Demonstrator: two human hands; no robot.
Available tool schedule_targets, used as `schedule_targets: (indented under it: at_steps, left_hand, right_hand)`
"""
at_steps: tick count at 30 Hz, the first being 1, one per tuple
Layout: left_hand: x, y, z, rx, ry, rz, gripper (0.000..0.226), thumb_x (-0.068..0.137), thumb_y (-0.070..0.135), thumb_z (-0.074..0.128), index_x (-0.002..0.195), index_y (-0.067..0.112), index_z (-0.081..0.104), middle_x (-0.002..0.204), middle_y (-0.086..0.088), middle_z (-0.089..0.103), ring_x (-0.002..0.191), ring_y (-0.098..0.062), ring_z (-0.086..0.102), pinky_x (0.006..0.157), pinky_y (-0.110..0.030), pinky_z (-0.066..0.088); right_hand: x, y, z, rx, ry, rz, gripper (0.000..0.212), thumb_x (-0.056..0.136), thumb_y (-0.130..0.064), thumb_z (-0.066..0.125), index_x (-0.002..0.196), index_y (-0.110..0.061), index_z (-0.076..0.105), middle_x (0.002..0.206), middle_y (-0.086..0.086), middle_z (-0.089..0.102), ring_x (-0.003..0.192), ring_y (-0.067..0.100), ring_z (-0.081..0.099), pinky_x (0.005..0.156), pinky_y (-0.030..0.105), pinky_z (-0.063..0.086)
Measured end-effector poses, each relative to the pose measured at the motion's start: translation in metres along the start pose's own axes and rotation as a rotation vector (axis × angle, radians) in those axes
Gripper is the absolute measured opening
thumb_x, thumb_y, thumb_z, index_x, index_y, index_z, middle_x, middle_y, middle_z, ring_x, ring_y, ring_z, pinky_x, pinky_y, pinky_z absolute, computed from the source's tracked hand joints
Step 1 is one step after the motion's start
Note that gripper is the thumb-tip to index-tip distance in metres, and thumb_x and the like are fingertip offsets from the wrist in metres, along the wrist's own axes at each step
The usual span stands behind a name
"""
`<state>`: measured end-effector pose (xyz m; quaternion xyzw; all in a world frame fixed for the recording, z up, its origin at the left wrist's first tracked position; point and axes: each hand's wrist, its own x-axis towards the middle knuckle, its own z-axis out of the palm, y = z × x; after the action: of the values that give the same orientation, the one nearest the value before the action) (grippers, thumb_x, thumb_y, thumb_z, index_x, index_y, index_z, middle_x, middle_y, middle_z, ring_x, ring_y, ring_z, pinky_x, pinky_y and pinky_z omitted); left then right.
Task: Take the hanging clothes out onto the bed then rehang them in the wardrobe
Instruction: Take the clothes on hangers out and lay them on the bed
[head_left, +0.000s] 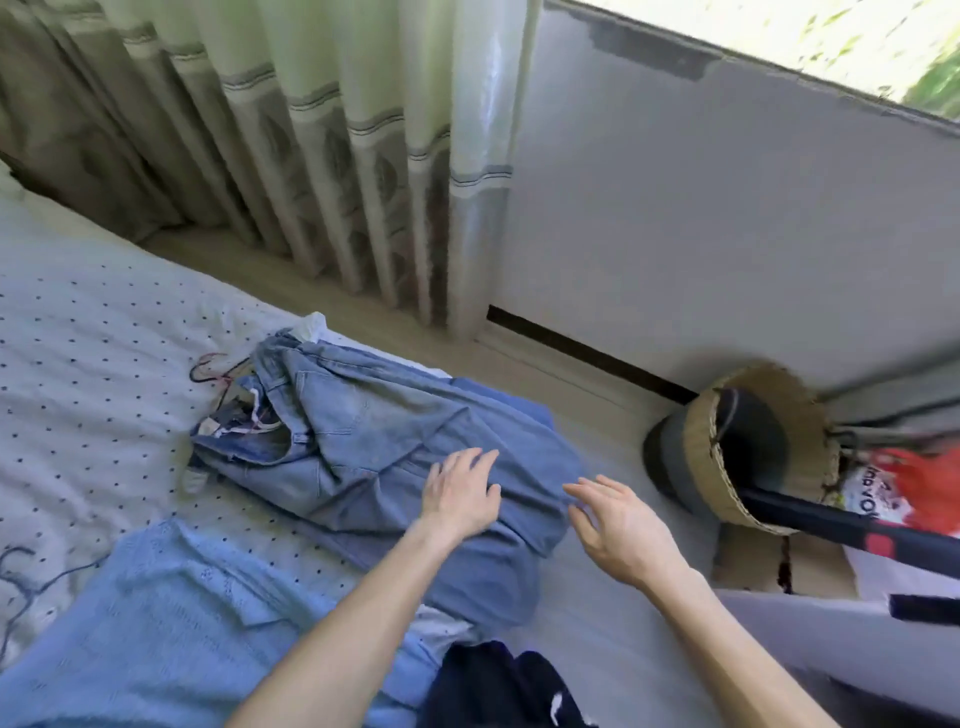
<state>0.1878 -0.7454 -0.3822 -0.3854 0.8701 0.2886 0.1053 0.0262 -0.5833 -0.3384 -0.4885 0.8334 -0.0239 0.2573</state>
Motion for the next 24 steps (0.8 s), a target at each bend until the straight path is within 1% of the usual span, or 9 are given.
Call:
schedule_targets:
  at_steps: [2,5,7,9,11,13,15,20,24]
  left_hand:
    - [-0.014,0.055,0.007,0.120,0.000,0.140,0.053,0.098,0.039,0.046,0.149,0.028,0.040,0.156,0.002,0.036,0.146,-0.016,0.027,0.118,-0.040,0.023]
    - [-0.040,0.138,0.024,0.280,-0.016,0.358,0.045,0.098,0.038,0.046,0.142,0.030,0.048,0.152,0.003,0.040,0.145,-0.017,0.029,0.116,-0.039,0.024]
    - [-0.057,0.196,0.038,0.351,-0.012,0.522,0.043,0.097,0.038,0.047,0.139,0.031,0.051,0.151,0.004,0.043,0.144,-0.018,0.031,0.114,-0.038,0.025]
    - [-0.076,0.256,0.055,0.370,0.013,0.703,0.046,0.094,0.038,0.050,0.139,0.031,0.051,0.148,0.003,0.047,0.142,-0.020,0.037,0.113,-0.040,0.030]
    - [-0.101,0.316,0.075,0.354,0.054,0.906,0.049,0.087,0.037,0.053,0.136,0.030,0.055,0.137,0.002,0.057,0.132,-0.022,0.050,0.105,-0.040,0.042]
    - [-0.128,0.375,0.096,0.326,0.057,1.079,0.051,0.082,0.037,0.049,0.132,0.029,0.057,0.129,0.003,0.062,0.122,-0.023,0.057,0.097,-0.039,0.050]
    - [-0.154,0.430,0.118,0.305,0.030,1.215,0.050,0.083,0.036,0.050,0.132,0.027,0.056,0.128,0.002,0.061,0.121,-0.023,0.058,0.097,-0.040,0.051]
    - [-0.213,0.547,0.163,0.278,-0.051,1.408,0.051,0.094,0.031,0.057,0.144,0.028,0.049,0.145,0.000,0.051,0.133,-0.026,0.048,0.108,-0.039,0.039]
    - [-0.251,0.626,0.181,0.256,-0.132,1.504,0.052,0.098,0.030,0.052,0.149,0.032,0.041,0.155,0.005,0.039,0.141,-0.021,0.037,0.113,-0.036,0.029]
  right_hand:
    - [-0.059,0.028,-0.010,0.034,0.155,0.073,0.038,0.099,-0.035,0.050,0.136,-0.028,0.059,0.143,-0.007,0.054,0.143,0.016,0.037,0.116,0.023,0.023]
    - [-0.155,0.077,-0.013,0.085,0.369,0.219,0.034,0.097,-0.036,0.054,0.128,-0.032,0.065,0.136,-0.011,0.060,0.138,0.014,0.043,0.113,0.026,0.031]
    - [-0.217,0.110,-0.008,0.121,0.489,0.355,0.035,0.095,-0.041,0.049,0.125,-0.035,0.067,0.133,-0.013,0.062,0.136,0.014,0.046,0.110,0.030,0.038]
    - [-0.274,0.141,-0.006,0.143,0.586,0.475,0.043,0.093,-0.047,0.039,0.121,-0.036,0.069,0.130,-0.014,0.064,0.133,0.015,0.049,0.107,0.034,0.043]
    - [-0.328,0.173,-0.003,0.147,0.678,0.596,0.046,0.091,-0.048,0.037,0.120,-0.034,0.070,0.127,-0.013,0.066,0.130,0.017,0.052,0.104,0.036,0.047]
    - [-0.380,0.200,0.002,0.153,0.757,0.709,0.046,0.091,-0.047,0.038,0.120,-0.032,0.070,0.127,-0.011,0.067,0.130,0.018,0.052,0.105,0.036,0.046]
    - [-0.433,0.223,0.006,0.178,0.860,0.831,0.046,0.092,-0.047,0.039,0.122,-0.030,0.070,0.127,-0.010,0.067,0.131,0.018,0.051,0.108,0.035,0.043]
    - [-0.555,0.265,0.008,0.238,1.071,1.154,0.039,0.096,-0.041,0.047,0.126,-0.027,0.068,0.128,-0.005,0.067,0.135,0.023,0.048,0.106,0.040,0.045]
    - [-0.631,0.282,-0.013,0.179,1.173,1.319,0.034,0.097,-0.030,0.057,0.130,-0.023,0.065,0.130,-0.004,0.066,0.137,0.024,0.045,0.107,0.038,0.041]
